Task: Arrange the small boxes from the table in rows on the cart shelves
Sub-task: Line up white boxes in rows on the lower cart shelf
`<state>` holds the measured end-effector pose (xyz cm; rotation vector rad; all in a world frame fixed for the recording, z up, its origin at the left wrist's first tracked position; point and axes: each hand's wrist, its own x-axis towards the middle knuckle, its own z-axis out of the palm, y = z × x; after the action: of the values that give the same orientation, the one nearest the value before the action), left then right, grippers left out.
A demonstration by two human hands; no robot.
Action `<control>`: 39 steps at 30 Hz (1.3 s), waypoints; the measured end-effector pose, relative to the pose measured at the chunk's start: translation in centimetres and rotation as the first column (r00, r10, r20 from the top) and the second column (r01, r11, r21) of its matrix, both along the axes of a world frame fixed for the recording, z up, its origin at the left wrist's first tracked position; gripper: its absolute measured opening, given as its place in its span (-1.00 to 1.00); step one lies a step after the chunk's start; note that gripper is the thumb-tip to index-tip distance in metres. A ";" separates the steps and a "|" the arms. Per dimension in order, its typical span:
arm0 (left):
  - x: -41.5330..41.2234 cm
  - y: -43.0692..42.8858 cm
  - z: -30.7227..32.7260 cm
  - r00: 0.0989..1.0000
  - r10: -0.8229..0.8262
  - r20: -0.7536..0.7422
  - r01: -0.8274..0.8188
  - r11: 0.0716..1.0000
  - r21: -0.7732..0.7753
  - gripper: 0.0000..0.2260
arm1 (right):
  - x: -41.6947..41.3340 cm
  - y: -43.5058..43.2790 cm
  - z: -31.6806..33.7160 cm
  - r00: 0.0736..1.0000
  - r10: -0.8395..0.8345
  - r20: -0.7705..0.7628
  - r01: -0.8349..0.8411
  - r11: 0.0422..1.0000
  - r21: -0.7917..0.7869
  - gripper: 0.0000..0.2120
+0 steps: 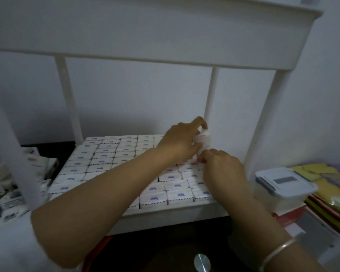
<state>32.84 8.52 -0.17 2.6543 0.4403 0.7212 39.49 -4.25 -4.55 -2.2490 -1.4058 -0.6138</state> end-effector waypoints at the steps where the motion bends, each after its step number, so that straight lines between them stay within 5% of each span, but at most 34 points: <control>1: 0.3 0.1 -0.1 0.997 -0.025 -0.067 0.026 1.000 0.013 -0.66 | -0.2 -0.1 0.1 1.000 -0.006 -0.010 0.006 1.000 0.025 -0.75; 7: 0.8 1.3 -0.4 0.958 -0.064 -0.280 0.055 0.998 -0.042 -0.75 | -0.6 -0.3 0.3 0.994 -0.041 -0.097 0.044 0.999 0.026 -0.71; 16: -2.1 0.5 0.6 0.915 0.020 -0.402 0.008 0.998 0.068 -0.46 | -1.2 -0.6 1.2 0.993 -0.061 -0.099 0.060 0.998 -0.017 -0.67; 22: -12.7 -2.1 1.6 0.986 0.037 -0.165 -0.029 0.998 0.052 -0.57 | -2.8 0.4 1.5 0.993 0.097 0.074 -0.102 0.993 0.065 -0.61; 27: -24.5 -5.6 -1.1 0.992 0.126 0.001 -0.126 0.991 -0.056 -0.63 | -11.4 1.2 3.1 0.889 0.457 -0.032 -0.442 0.874 0.201 -0.77; 34: -36.9 -5.6 -3.8 0.876 0.465 0.126 -0.446 0.882 -0.153 -0.66 | -24.0 3.5 2.2 0.622 0.781 -0.064 -0.777 0.625 0.071 -0.82; 39: -42.3 -3.4 -5.8 0.779 0.613 0.130 -0.597 0.789 -0.144 -0.60 | -29.3 8.7 1.8 0.550 0.825 -0.133 -0.825 0.561 0.069 -0.72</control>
<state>-9.45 5.16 -6.00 2.3174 1.2831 1.0652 10.14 4.45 -2.79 -1.2893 -2.1191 -0.0932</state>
